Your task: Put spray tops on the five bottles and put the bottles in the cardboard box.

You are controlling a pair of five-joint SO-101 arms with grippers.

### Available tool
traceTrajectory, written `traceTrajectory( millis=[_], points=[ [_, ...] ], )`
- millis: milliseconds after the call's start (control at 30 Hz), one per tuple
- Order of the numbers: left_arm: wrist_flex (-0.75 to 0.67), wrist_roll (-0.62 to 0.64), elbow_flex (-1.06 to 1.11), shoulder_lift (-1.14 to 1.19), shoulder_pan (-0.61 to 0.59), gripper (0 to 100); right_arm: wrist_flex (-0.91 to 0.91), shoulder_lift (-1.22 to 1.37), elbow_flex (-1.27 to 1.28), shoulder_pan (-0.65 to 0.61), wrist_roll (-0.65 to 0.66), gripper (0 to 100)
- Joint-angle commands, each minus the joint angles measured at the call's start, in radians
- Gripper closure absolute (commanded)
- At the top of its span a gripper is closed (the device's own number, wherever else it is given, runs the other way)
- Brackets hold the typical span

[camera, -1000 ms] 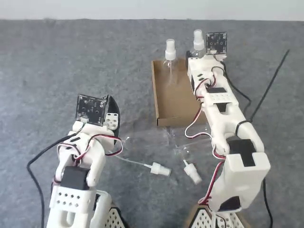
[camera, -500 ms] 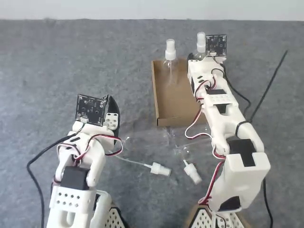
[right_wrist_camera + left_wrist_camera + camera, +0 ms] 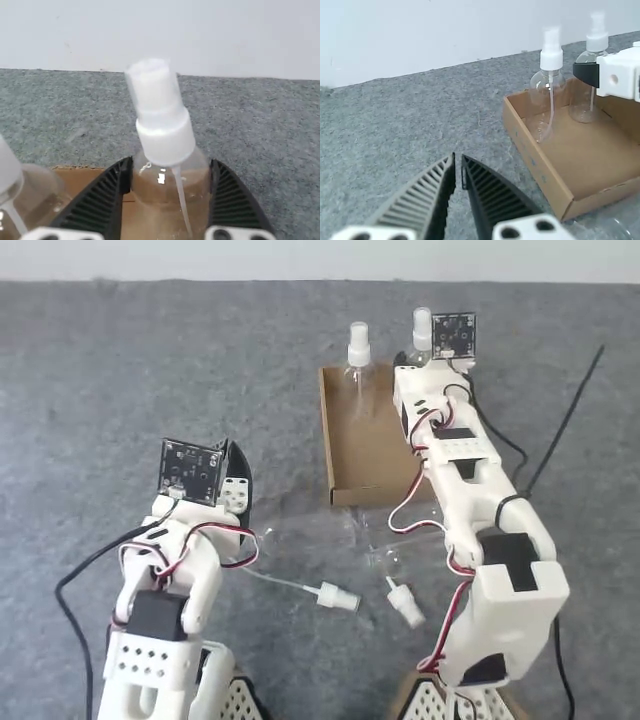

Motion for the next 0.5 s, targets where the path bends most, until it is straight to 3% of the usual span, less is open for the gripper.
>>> traceTrajectory(
  millis=[0, 300, 467],
  points=[
    [-0.025, 0.012, -0.01, 0.005, -0.002, 99, -0.024, -0.024, -0.009, -0.007, -0.002, 85.0],
    [-0.025, 0.012, -0.01, 0.005, -0.002, 99, 0.007, -0.031, -0.011, -0.007, 0.0, 84.4],
    [-0.025, 0.012, -0.01, 0.005, -0.003, 99, 0.022, -0.033, -0.012, -0.007, -0.002, 75.2]
  ],
)
